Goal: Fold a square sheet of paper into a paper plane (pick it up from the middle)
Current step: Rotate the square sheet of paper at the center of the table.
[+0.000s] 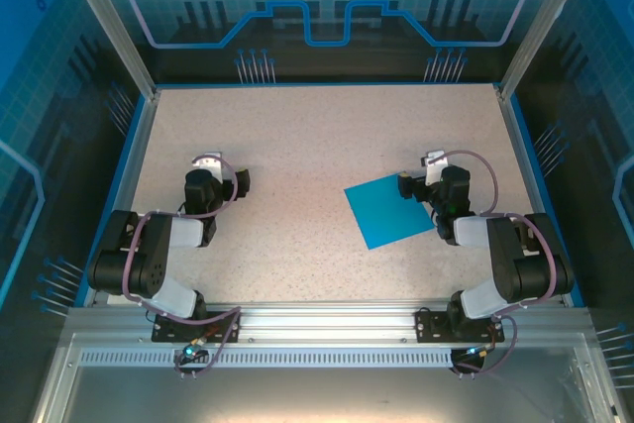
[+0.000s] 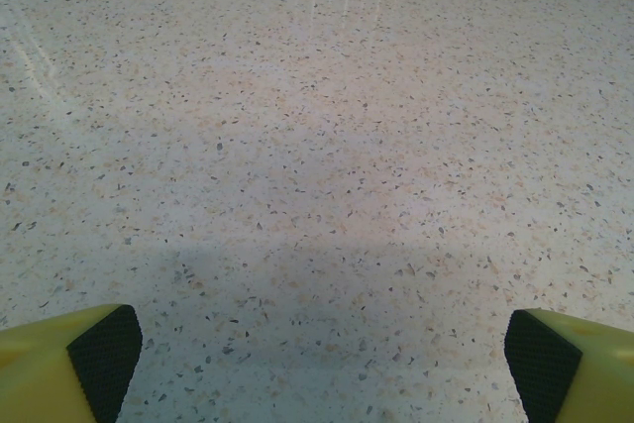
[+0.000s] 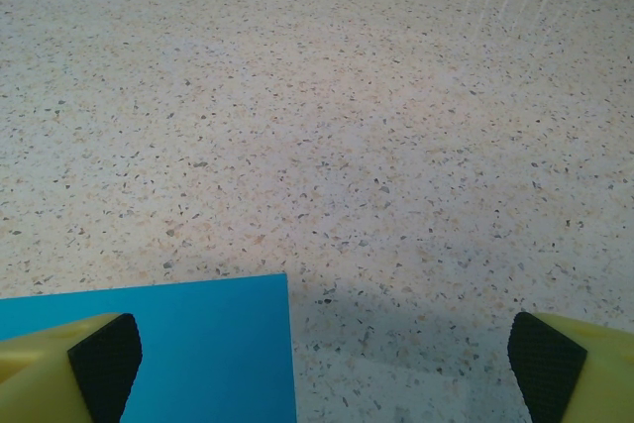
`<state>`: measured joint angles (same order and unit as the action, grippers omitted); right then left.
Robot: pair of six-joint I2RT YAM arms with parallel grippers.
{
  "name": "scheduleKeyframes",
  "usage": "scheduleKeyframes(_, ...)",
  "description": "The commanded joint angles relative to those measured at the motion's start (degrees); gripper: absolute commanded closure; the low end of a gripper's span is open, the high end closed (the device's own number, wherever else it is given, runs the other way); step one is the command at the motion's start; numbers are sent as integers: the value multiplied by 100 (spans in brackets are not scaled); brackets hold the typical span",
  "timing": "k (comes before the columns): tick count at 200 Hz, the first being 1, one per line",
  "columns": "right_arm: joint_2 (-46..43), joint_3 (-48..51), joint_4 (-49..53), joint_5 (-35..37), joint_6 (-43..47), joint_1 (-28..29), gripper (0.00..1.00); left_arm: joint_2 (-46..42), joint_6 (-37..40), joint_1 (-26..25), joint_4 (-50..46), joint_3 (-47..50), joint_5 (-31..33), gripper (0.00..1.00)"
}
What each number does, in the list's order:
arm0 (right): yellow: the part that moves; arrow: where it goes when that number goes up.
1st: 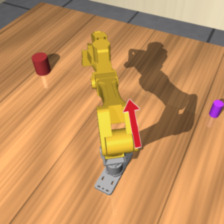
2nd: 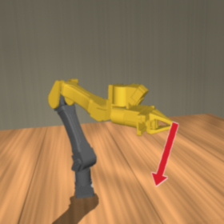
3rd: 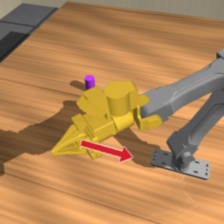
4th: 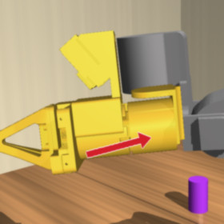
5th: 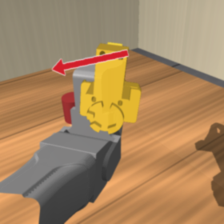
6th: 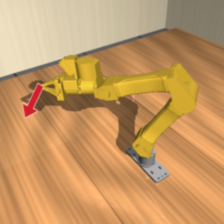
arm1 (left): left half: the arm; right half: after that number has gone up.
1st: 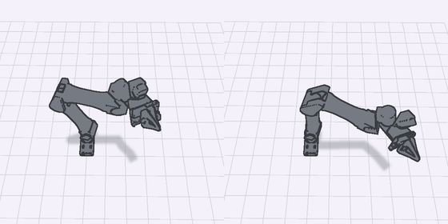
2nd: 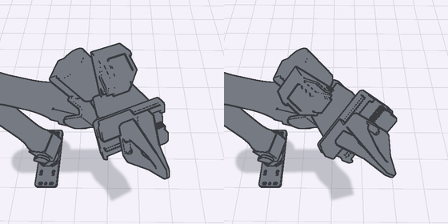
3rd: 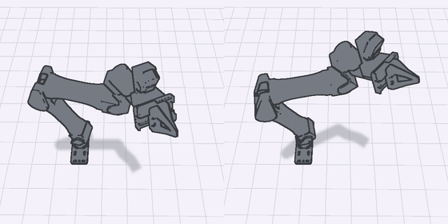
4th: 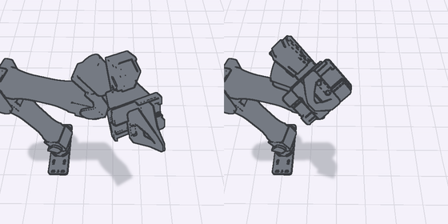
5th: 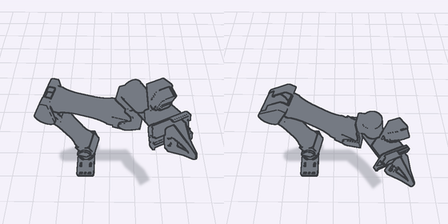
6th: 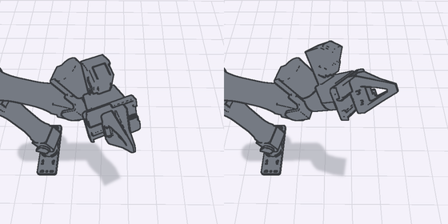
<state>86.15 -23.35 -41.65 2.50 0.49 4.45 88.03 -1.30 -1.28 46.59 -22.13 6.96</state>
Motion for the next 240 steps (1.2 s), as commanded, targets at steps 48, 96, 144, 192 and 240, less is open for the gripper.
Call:
scheduleKeyframes(48, 7, -134, -142, -75, 63, -126, 0, -75, 95, 66, 20, -129, -134, 1)
scheduleKeyframes(96, 7, -134, -140, -76, 61, -123, 1, -75, 95, 68, 18, -123, -130, 1)
scheduleKeyframes(144, 7, -143, -142, -92, 50, -137, 0, -75, 95, 71, 20, -125, -134, 2)
scheduleKeyframes(192, -139, -195, 28, -91, 123, -82, 0, -211, 183, 58, -54, -114, -405, 2)
scheduleKeyframes(240, -1506, -1154, 3383, 348, -422, -1, 0, -1534, -272, 66, -1775, -326, -336, 1)
